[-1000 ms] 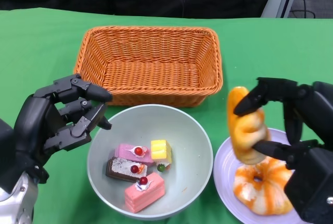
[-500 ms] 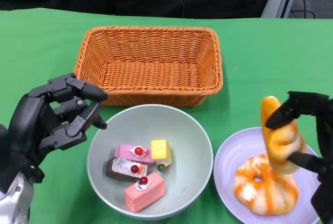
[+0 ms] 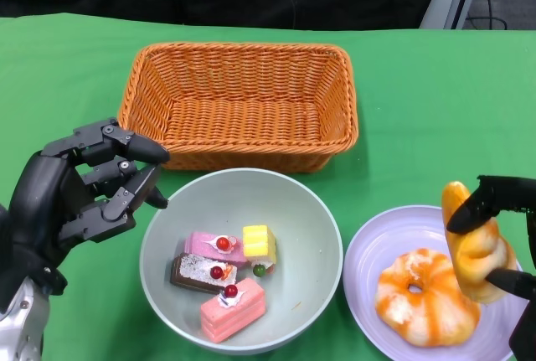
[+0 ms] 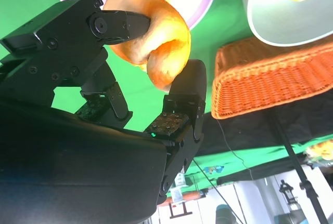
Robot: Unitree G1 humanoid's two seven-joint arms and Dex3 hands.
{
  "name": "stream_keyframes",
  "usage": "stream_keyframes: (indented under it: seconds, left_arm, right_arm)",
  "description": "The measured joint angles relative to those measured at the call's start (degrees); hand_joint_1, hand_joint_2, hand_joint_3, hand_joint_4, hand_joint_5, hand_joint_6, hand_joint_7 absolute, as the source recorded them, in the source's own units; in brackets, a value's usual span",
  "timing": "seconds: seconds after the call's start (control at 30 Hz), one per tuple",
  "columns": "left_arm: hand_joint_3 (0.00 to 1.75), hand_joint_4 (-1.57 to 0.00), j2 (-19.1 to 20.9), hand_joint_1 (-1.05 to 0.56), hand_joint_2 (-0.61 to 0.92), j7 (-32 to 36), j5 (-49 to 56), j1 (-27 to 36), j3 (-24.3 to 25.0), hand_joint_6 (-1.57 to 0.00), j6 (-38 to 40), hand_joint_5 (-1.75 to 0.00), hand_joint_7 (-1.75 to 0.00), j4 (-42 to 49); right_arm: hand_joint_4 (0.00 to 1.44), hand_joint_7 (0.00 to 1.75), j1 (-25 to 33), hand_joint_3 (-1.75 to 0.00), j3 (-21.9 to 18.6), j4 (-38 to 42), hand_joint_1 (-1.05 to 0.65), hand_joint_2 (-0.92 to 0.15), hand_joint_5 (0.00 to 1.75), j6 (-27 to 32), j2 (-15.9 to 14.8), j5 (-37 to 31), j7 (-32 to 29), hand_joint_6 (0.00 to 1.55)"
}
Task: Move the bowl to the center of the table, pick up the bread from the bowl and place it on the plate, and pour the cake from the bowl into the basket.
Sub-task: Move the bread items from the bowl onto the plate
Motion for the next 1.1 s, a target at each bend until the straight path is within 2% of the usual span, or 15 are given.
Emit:
stream_keyframes:
  seconds: [0.1,0.23,0.3,0.37,0.53,0.63,0.73,0.8,0.87,1.07,1.1]
  left_arm:
    - [0.70,-0.80,0.20,-0.27,0.70,-0.18,-0.03,0.00,0.10,-0.87,0.00,-1.36,-0.88,0.00]
    - [0.70,-0.79,0.55,-0.27,0.70,-0.74,-0.05,-0.01,0.18,-0.87,-0.06,-1.36,-0.88,0.39]
    - [0.70,-0.79,0.60,-0.27,0.70,-0.77,-0.04,-0.01,0.18,-0.88,-0.07,-1.36,-0.87,0.64]
    - [0.69,-0.79,0.61,-0.27,0.71,-0.77,-0.05,-0.01,0.19,-0.88,-0.07,-1.36,-0.87,0.69]
    - [0.69,-0.80,0.61,-0.28,0.70,-0.75,-0.05,-0.01,0.19,-0.88,-0.06,-1.36,-0.87,0.54]
    - [0.68,-0.80,0.60,-0.28,0.70,-0.75,-0.09,0.00,0.19,-0.88,-0.05,-1.36,-0.87,0.04]
    - [0.68,-0.80,0.59,-0.28,0.70,-0.75,-0.11,0.00,0.19,-0.88,-0.05,-1.35,-0.86,0.00]
    - [0.68,-0.81,0.57,-0.27,0.70,-0.75,-0.11,0.00,0.18,-0.89,-0.05,-1.36,-0.87,-0.02]
    - [0.68,-0.81,0.57,-0.28,0.70,-0.75,-0.12,0.00,0.19,-0.89,-0.05,-1.36,-0.87,-0.03]
    - [0.68,-0.81,0.57,-0.28,0.70,-0.75,-0.12,0.00,0.19,-0.89,-0.05,-1.36,-0.87,-0.03]
    - [0.68,-0.81,0.57,-0.28,0.70,-0.75,-0.11,0.00,0.18,-0.89,-0.05,-1.36,-0.87,-0.03]
  right_arm:
    - [0.85,1.11,0.74,-0.82,-0.07,0.72,-0.03,-0.57,1.66,-1.21,-0.22,-0.03,-0.20,0.87]
    - [0.82,1.10,1.84,-0.83,-0.16,1.67,-0.07,-0.58,1.74,-2.26,-0.80,-0.74,-0.54,0.87]
    - [0.82,1.13,2.07,-0.80,-0.22,2.07,-0.05,-0.59,1.73,-2.50,-1.15,-0.94,-0.57,0.86]
    - [0.81,1.25,2.44,-0.77,-0.23,2.77,-0.05,-0.60,1.74,-3.26,-1.52,-0.96,-0.69,0.81]
    - [0.80,1.31,3.13,-0.68,-0.08,5.16,-0.05,-0.62,1.75,-5.27,-1.81,-2.30,-1.55,0.76]
    - [0.78,1.37,3.60,-0.55,0.18,6.70,-0.07,-0.69,1.75,-5.69,-1.86,-3.34,-1.93,0.73]
    - [0.78,1.38,3.69,-0.52,0.27,7.15,-0.07,-0.71,1.75,-5.69,-1.87,-4.08,-1.92,0.72]
    - [0.77,1.08,3.66,-0.30,0.34,8.09,-0.08,-0.83,1.73,-6.32,-2.05,-4.29,-1.96,0.83]
    - [0.77,0.90,3.66,-0.15,0.49,10.14,-0.09,-0.90,1.72,-7.49,-2.43,-4.31,-2.29,0.89]
    - [0.77,0.82,3.67,-0.10,0.52,12.80,-0.09,-0.92,1.71,-9.44,-2.75,-4.40,-3.17,0.92]
    - [0.76,0.93,3.63,-0.11,0.52,13.10,-0.10,-0.92,1.73,-9.69,-2.76,-4.41,-3.32,0.88]
